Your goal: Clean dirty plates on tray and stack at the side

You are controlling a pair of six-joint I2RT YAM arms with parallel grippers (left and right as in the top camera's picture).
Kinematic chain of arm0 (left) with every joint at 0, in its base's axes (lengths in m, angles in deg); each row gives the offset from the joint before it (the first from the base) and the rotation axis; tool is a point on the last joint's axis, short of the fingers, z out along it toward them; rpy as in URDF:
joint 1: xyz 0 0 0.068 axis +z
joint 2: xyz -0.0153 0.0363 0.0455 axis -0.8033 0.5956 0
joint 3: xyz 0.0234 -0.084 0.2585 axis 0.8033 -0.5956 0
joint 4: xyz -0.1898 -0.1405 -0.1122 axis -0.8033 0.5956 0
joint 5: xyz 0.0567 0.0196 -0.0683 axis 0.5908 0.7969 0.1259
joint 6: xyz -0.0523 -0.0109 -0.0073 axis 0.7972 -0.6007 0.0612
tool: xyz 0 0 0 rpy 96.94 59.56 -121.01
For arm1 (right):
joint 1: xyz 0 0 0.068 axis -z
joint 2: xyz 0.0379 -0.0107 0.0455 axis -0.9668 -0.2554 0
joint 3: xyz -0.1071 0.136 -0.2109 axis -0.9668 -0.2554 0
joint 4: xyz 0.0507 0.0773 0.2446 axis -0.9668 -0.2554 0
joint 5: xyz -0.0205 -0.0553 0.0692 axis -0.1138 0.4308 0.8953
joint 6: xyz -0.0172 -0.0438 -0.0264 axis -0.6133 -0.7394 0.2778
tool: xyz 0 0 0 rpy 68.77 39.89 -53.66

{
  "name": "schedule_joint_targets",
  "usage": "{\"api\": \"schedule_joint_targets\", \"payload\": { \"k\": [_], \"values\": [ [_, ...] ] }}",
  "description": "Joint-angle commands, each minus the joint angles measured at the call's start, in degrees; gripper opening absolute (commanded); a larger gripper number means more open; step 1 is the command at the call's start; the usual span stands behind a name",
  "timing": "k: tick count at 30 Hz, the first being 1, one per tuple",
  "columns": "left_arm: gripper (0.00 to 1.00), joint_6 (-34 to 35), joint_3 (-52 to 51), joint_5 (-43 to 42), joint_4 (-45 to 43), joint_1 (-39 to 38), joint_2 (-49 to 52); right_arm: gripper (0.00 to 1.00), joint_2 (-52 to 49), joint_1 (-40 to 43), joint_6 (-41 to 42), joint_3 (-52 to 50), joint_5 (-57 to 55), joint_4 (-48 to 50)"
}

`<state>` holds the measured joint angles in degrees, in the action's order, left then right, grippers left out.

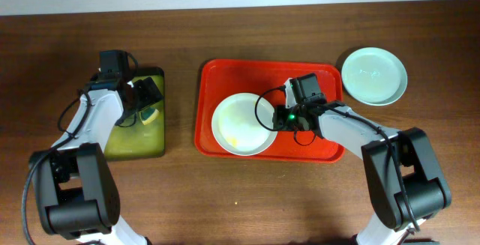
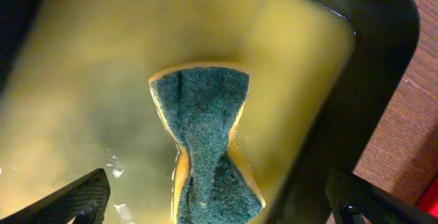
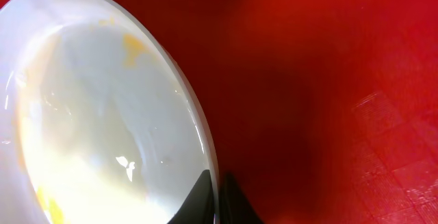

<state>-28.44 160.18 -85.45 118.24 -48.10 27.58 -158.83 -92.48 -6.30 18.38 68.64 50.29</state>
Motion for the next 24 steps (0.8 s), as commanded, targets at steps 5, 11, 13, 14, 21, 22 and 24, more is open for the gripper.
{"api": "schedule_joint_targets", "payload": {
  "k": [5, 11, 13, 14, 21, 22, 24],
  "values": [
    [0.99, 0.13, 0.61, -0.85, 2.08, 0.5, -13.31, 0.06, -1.44, 0.42, -0.66, -1.27, -2.82, -0.39],
    [0.99, 0.13, 0.57, -0.83, 3.74, 0.5, -17.09, 0.04, -1.44, 0.42, -0.63, -1.27, -2.8, -0.42],
    [0.99, 0.13, 0.57, -0.83, 3.76, 0.5, -17.09, 0.04, -1.36, 0.42, -0.63, -1.22, -2.82, -0.42],
    [0.99, 0.13, 0.57, -0.83, 3.76, 0.5, -17.09, 0.04, -1.2, 0.42, -0.63, -1.09, -2.78, -0.46],
    [1.0, 0.13, 0.57, -0.83, 3.76, 0.5, -17.09, 0.04, 6.93, 0.13, -3.54, 7.32, -13.75, -13.81],
    [1.0, 0.13, 0.57, -0.83, 3.76, 0.5, -17.09, 0.04, 8.26, -0.39, -4.79, 10.49, -19.32, -18.29],
    [1.0, 0.13, 0.57, -0.83, 3.76, 0.5, -17.09, 0.04, 9.46, -3.04, -10.67, 19.34, -33.2, -29.33]
  ]
}}
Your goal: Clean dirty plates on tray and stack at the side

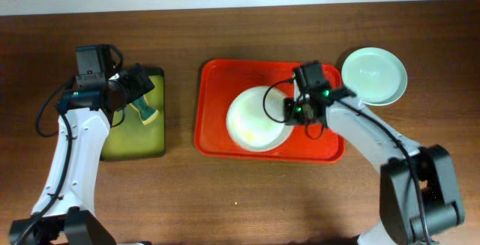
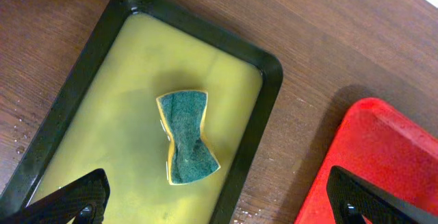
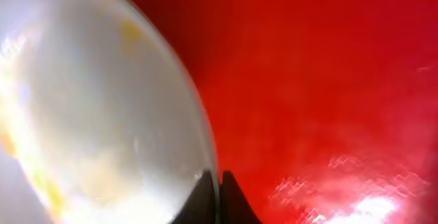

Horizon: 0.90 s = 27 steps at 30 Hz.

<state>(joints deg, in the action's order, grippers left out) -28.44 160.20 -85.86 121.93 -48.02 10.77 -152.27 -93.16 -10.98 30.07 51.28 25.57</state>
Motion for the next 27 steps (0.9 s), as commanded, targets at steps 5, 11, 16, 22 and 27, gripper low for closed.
{"api": "schedule_joint_targets", "payload": {
  "k": [5, 11, 16, 22, 27],
  "values": [
    [0.99, 0.13, 0.55, -0.42, 0.07, 0.42, -0.28, 0.04, 2.91, -13.07, -27.21, 19.8, -54.95, -11.93],
    [0.99, 0.13, 0.55, -0.42, 0.07, 0.42, -0.28, 0.04, 2.86, -23.71, -73.16, 20.02, -77.96, 14.99],
    [0.99, 0.13, 0.55, -0.42, 0.07, 0.42, -0.28, 0.04, 2.86, -25.97, -95.06, 20.02, -79.52, 31.65],
    [0.99, 0.13, 0.55, -0.44, 0.07, 0.42, -0.28, 0.04, 2.51, -23.32, -62.82, 17.77, -75.28, 22.56],
    [0.99, 0.13, 0.55, -0.42, 0.07, 0.42, -0.28, 0.04, 1.4, -17.73, -44.02, 14.97, -64.85, 6.01]
  ]
}}
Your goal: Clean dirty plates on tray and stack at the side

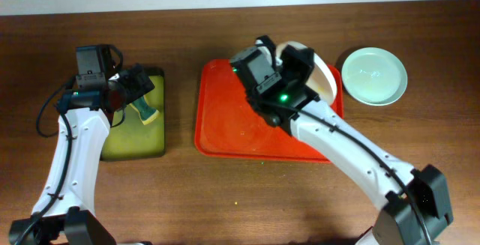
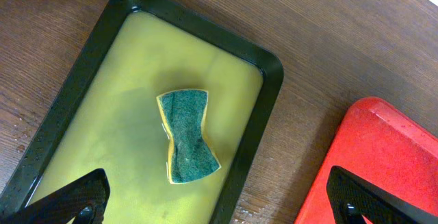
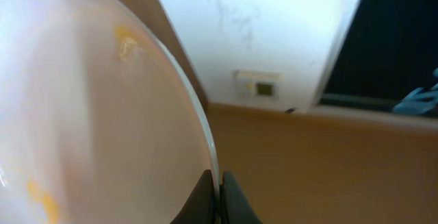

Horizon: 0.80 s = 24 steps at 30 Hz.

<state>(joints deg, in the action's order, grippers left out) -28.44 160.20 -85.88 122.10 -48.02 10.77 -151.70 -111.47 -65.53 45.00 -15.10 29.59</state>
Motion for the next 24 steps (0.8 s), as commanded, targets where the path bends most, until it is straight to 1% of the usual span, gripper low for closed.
{"api": "schedule_joint_targets", "payload": {
  "k": [1, 3, 4, 6, 7, 8, 9, 11, 13, 15, 17, 20, 22, 24],
  "values": [
    [0.99, 0.13, 0.55, -0.39, -0.13, 0.42, -0.28, 0.04, 1.62, 0.72, 10.58, 0.09, 2.27, 4.28],
    [0.99, 0.13, 0.55, -0.39, -0.11, 0.42, -0.28, 0.04, 3.19, 1.66, 13.0, 0.09, 13.27, 5.62],
    [1.0, 0.13, 0.55, -0.39, -0.11, 0.42, -0.28, 0.04, 3.76, 4.02, 16.68, 0.09, 28.33, 3.37],
    [0.99, 0.13, 0.55, -0.39, -0.11, 0.42, -0.28, 0.04, 3.43, 11.76, 21.24, 0.09, 56.02, -0.42],
    [0.99, 0.13, 0.55, -0.39, -0.13, 0.42, -0.28, 0.04, 2.78, 16.74, 23.82, 0.09, 67.84, -1.57],
    [0.99, 0.13, 0.55, -0.39, -0.13, 0.42, -0.28, 0.04, 1.86, 22.58, 27.08, 0.09, 76.22, -2.78],
    [1.0, 0.13, 0.55, -0.42, -0.11, 0.42, -0.28, 0.04, 1.2, 26.64, 29.51, 0.09, 80.39, -3.8],
    [0.99, 0.13, 0.55, -0.42, -0.11, 0.35, -0.28, 0.04, -0.31, 36.22, 31.98, 0.07, 86.38, -6.88],
    [0.99, 0.13, 0.55, -0.42, -0.13, 0.35, -0.28, 0.04, -1.73, 45.53, 32.0, -0.04, 89.46, -9.38],
    [0.99, 0.13, 0.55, -0.39, -0.11, 0.37, -0.28, 0.04, -2.49, 51.12, 32.26, -0.22, 90.16, -9.55],
    [0.99, 0.13, 0.55, -0.42, -0.13, 0.37, -0.28, 0.04, -3.39, 57.27, 35.17, -0.26, 90.12, -8.72],
    [0.99, 0.13, 0.55, -0.39, -0.11, 0.37, -0.28, 0.04, -4.52, 62.84, 36.22, -0.31, 90.18, -7.98],
    [0.99, 0.13, 0.55, -0.39, -0.11, 0.37, -0.28, 0.04, -4.76, 63.32, 36.17, -0.57, 90.64, -8.07],
    [0.99, 0.13, 0.55, -0.39, -0.11, 0.37, -0.28, 0.04, -4.76, 61.53, 36.13, -1.53, 95.17, -7.8]
  ]
}}
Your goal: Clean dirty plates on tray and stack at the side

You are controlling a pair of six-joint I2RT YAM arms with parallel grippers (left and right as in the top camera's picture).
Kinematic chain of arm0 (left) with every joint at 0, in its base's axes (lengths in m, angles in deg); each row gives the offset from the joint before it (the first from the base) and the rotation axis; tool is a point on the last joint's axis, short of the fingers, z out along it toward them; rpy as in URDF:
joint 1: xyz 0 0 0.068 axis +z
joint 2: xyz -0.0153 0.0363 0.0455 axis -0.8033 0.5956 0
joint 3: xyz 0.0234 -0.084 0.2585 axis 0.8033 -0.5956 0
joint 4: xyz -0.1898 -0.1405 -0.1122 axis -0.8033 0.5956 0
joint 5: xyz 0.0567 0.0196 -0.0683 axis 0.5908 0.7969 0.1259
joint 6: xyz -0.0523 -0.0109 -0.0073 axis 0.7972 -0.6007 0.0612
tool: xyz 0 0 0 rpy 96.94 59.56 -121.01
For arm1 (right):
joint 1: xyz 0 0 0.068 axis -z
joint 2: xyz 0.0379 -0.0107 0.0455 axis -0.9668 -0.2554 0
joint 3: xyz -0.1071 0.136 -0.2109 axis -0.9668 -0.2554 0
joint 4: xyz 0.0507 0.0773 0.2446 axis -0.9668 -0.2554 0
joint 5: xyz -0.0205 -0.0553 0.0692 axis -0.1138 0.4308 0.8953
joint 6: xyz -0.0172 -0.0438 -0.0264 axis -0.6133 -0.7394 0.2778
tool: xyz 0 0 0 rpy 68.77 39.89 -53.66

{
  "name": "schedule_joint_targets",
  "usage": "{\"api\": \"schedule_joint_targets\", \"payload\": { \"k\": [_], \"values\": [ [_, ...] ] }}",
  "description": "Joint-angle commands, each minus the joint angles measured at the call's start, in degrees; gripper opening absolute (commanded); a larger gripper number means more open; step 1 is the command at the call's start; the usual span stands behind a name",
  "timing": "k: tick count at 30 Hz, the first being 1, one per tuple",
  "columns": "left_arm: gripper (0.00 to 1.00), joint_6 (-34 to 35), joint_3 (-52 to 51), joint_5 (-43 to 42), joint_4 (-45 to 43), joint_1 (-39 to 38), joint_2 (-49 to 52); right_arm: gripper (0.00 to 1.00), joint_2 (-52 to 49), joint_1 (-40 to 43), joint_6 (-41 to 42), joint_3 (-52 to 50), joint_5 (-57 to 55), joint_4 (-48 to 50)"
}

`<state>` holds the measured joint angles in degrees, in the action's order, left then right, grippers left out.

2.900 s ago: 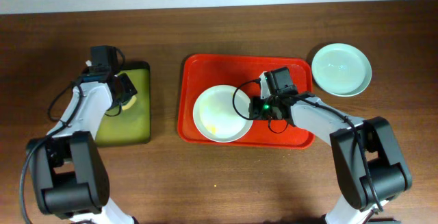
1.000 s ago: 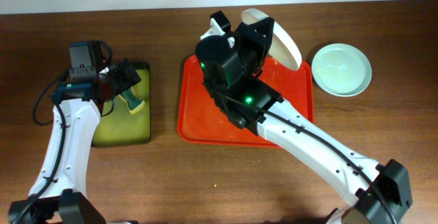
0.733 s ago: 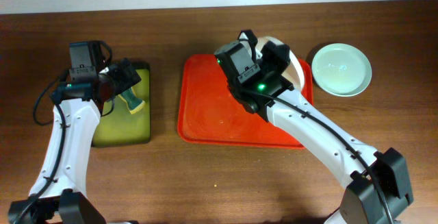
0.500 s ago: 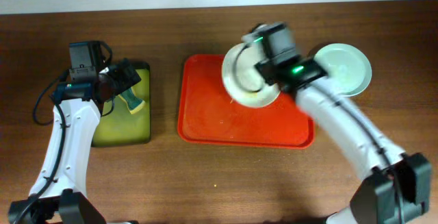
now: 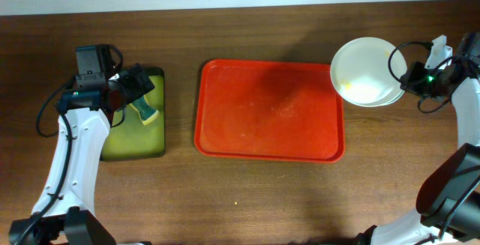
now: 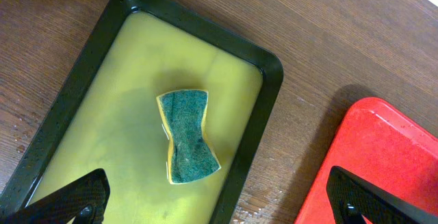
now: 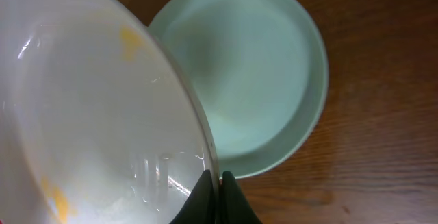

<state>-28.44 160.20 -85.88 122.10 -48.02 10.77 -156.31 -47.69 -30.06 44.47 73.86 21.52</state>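
Note:
My right gripper [image 7: 219, 183] is shut on the rim of a white plate [image 7: 96, 114] that has yellow smears on it. It holds the plate tilted over a mint-green plate [image 7: 260, 94] on the wood. In the overhead view the white plate [image 5: 364, 71] is just right of the red tray [image 5: 268, 110], which has nothing on it, with the right gripper [image 5: 403, 81] at the plate's right edge. My left gripper [image 6: 217, 186] is open, high above a green and yellow sponge [image 6: 186, 136] that lies in yellowish liquid.
A black basin [image 5: 160, 118] of soapy liquid stands left of the red tray, with the sponge [image 5: 144, 112] in it and the left gripper [image 5: 139, 88] over it. A strip of bare wood separates basin and tray. The table's far edge meets a white wall.
The right gripper held the white plate raised and tilted over the tray's back right corner; it now holds the plate off the tray, over the mint-green plate. The left arm has not moved.
First the left gripper was low over the sponge and the right gripper was shut on the white plate's rim on the tray. Then the left gripper stood higher, sponge left behind, and the plate sat further right. The plate was then in the air, now over the mint plate.

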Motion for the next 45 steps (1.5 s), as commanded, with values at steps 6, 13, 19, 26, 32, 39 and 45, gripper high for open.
{"api": "schedule_joint_targets", "payload": {
  "k": [6, 13, 19, 26, 32, 39, 45],
  "values": [
    [0.99, 0.13, 0.55, -0.39, -0.11, 0.37, -0.28, 0.04, -0.44, -16.59, 3.65, -5.33, 0.04, 2.99],
    [0.99, 0.15, 0.55, -0.44, -0.13, 0.37, -0.28, 0.04, -3.48, -29.35, 21.97, -14.86, -5.14, 18.78],
    [0.99, 0.13, -0.31, -0.17, 0.0, 0.37, 4.0, 0.04, -3.98, -37.53, 22.1, -14.86, -8.2, 19.91],
    [0.37, 0.15, -0.31, 0.87, -9.75, 0.5, 21.46, 0.04, -7.78, -39.54, 27.69, -15.1, -13.25, 19.5],
    [0.35, 0.15, -0.31, 0.68, -11.1, 0.48, 23.69, 0.04, -8.72, -39.56, 27.69, -15.17, -13.25, 19.45],
    [0.0, 0.11, 1.81, 0.68, -7.89, 0.48, 18.21, 0.04, -8.72, -40.39, 27.71, -16.59, -12.61, 20.39],
    [0.0, 0.13, 1.86, -3.39, -2.36, 0.11, 5.22, 0.04, -8.72, -41.81, 30.93, -17.4, -13.31, 23.89]
  ]
}}
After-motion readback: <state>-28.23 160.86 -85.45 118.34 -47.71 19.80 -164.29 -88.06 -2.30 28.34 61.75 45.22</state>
